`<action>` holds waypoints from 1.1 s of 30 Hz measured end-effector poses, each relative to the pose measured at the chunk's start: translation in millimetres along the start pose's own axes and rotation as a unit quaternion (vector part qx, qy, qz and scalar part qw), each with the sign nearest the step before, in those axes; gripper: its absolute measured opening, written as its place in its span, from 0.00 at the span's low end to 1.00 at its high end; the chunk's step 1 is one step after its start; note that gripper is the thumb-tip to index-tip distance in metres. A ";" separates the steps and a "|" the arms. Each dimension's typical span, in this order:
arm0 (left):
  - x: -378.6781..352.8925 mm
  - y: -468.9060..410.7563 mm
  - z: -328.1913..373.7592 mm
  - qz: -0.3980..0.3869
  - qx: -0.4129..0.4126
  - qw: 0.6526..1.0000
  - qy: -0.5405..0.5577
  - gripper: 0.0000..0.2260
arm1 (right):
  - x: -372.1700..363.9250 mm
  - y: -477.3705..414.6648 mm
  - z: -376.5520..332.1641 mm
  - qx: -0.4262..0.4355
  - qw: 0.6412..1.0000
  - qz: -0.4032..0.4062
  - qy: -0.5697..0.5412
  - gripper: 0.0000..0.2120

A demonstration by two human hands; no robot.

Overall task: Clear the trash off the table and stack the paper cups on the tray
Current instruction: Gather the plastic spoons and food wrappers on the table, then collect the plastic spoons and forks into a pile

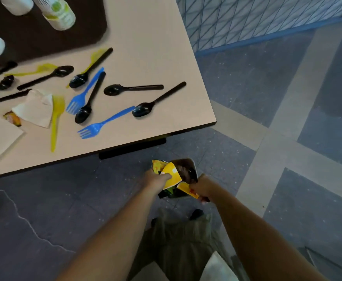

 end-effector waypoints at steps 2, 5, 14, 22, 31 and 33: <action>-14.2 -26.2 -13.2 0.003 0.012 1.000 -0.005 0.21 | -15.4 -32.5 7.2 -0.038 0.998 -0.034 -0.040 0.11; -30.2 -52.2 -28.1 0.006 0.021 0.999 -0.028 0.24 | -34.3 -73.1 16.1 -0.073 0.993 -0.070 -0.061 0.13; -57.2 -97.3 -43.0 -0.026 0.014 0.994 -0.104 0.27 | -58.5 -121.8 20.5 -0.030 0.992 -0.069 -0.098 0.14; -43.4 -70.8 -41.5 -0.024 0.020 0.999 -0.030 0.33 | -36.9 -98.2 20.4 0.029 0.999 0.045 -0.006 0.20; 7.4 25.7 -6.2 -0.011 -0.014 1.000 0.019 0.37 | -12.1 18.9 -16.5 0.087 0.992 0.087 0.015 0.20; 18.0 52.9 5.8 -0.012 -0.021 0.999 0.033 0.36 | -3.1 50.1 -25.0 0.111 0.990 0.089 0.001 0.19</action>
Point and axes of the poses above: each hand's wrist, its own y-axis away from the middle knuckle, its own x-axis out of the back of the hand, z = x × y, the point moved 6 cm from there along -y, towards the middle knuckle, and after that the axes turned 10 degrees about y, right-handed, at the moved point
